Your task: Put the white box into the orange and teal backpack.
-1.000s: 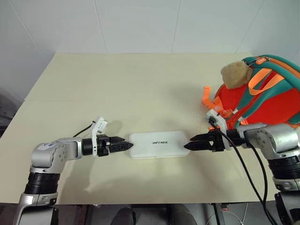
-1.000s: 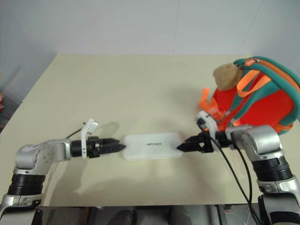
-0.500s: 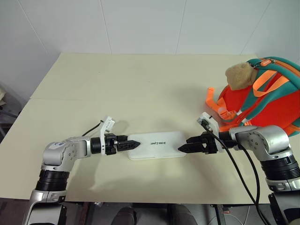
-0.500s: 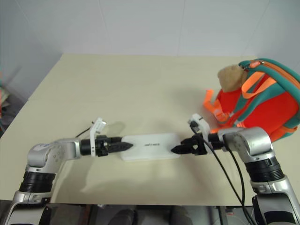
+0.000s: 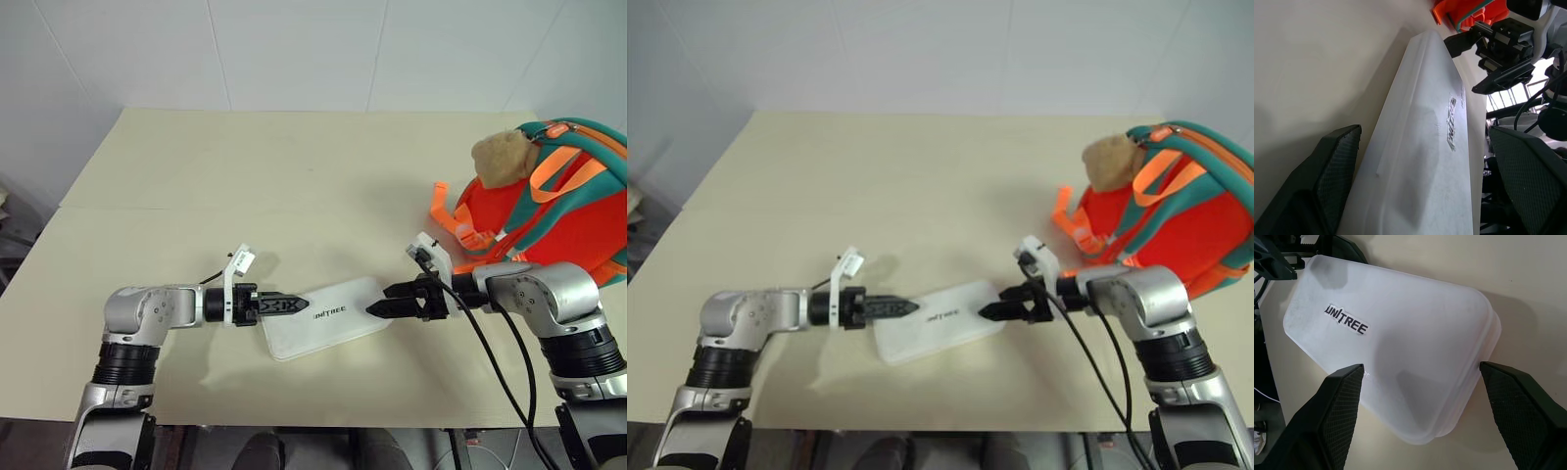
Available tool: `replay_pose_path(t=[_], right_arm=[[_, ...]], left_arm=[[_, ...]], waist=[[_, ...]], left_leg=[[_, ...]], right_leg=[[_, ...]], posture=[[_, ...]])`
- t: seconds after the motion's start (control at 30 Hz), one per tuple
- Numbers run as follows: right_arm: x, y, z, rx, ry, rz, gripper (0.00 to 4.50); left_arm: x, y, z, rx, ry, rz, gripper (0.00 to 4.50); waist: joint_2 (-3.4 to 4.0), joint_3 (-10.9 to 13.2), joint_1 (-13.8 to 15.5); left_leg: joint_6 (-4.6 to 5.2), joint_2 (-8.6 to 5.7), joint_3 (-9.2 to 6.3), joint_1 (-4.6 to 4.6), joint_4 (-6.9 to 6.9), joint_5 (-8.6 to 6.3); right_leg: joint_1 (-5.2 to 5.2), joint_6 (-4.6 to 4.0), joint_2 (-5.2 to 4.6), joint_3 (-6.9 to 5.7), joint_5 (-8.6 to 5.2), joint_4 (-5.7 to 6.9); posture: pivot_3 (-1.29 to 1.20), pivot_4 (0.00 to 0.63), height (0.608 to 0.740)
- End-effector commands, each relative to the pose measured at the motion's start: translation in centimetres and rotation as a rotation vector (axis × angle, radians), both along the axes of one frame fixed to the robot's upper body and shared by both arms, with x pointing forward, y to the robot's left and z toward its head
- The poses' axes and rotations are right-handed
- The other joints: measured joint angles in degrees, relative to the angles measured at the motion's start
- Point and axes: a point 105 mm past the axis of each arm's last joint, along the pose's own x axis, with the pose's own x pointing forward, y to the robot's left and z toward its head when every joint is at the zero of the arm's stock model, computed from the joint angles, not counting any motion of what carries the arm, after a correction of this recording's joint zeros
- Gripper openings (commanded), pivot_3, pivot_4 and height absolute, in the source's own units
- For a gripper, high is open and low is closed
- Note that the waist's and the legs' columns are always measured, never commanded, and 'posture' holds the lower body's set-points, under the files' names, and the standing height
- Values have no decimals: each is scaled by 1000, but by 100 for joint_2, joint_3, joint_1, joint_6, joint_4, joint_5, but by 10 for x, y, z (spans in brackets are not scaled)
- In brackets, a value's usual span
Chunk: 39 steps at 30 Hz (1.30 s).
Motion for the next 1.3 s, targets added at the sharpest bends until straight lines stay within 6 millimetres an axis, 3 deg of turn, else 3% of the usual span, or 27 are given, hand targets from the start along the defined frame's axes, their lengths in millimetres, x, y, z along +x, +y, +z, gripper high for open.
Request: replay_pose_path(t=[0.03,0.17,0.3,0.37,0.47,0.67,0.8,1.0,1.3], right_arm=[[-2,4,10,20,-44,19,4500],[-3,5,9,20,-42,23,4500],[-4,6,7,21,-40,28,4500],[-4,7,6,24,-39,30,4500],[-4,9,4,29,-33,36,4500],[-2,13,2,38,-28,46,4500],[1,16,2,41,-29,54,4500],[2,18,2,44,-32,63,4500],[1,16,2,44,-32,64,4500]], left_arm=[[2,11,-15,75,22,43,4445],[17,34,-19,180,-63,139,4445],[24,69,-3,244,-140,229,4445],[20,83,10,248,-146,256,4445],[-2,96,28,213,-88,230,4445],[-44,95,39,143,39,147,4445],[-63,89,35,102,97,119,4445],[-76,77,22,83,119,104,4445],[-87,78,6,131,179,129,4445]], waist=[[0,0,-3],[0,0,-5],[-1,0,-86],[-1,0,-163],[-2,1,-213],[-2,1,-131],[-3,2,-147],[-3,2,-146],[-3,2,-148]], left_leg=[[0,0,0,1,0,0],[0,1,-1,10,1,2],[-2,14,-2,20,-2,13],[-3,23,-3,20,-6,21],[-2,33,-1,18,-13,24],[6,35,-4,-7,-21,17],[12,30,-6,-12,-20,9],[6,38,-7,-8,-19,7],[3,39,-5,-2,-20,8]], right_leg=[[0,0,0,0,0,-9],[1,-1,1,0,0,-4],[0,-23,18,0,20,3],[-1,-33,28,-2,30,4],[-8,-38,36,-1,34,5],[-21,-38,30,-5,32,3],[-21,-38,22,-3,32,-9],[-22,-38,26,-3,32,-31],[-22,-40,28,1,31,-28]], posture=[[0,150,740],[0,150,740],[0,150,740],[0,150,740],[0,150,740],[0,150,740],[0,150,740],[0,150,740],[0,150,740]])
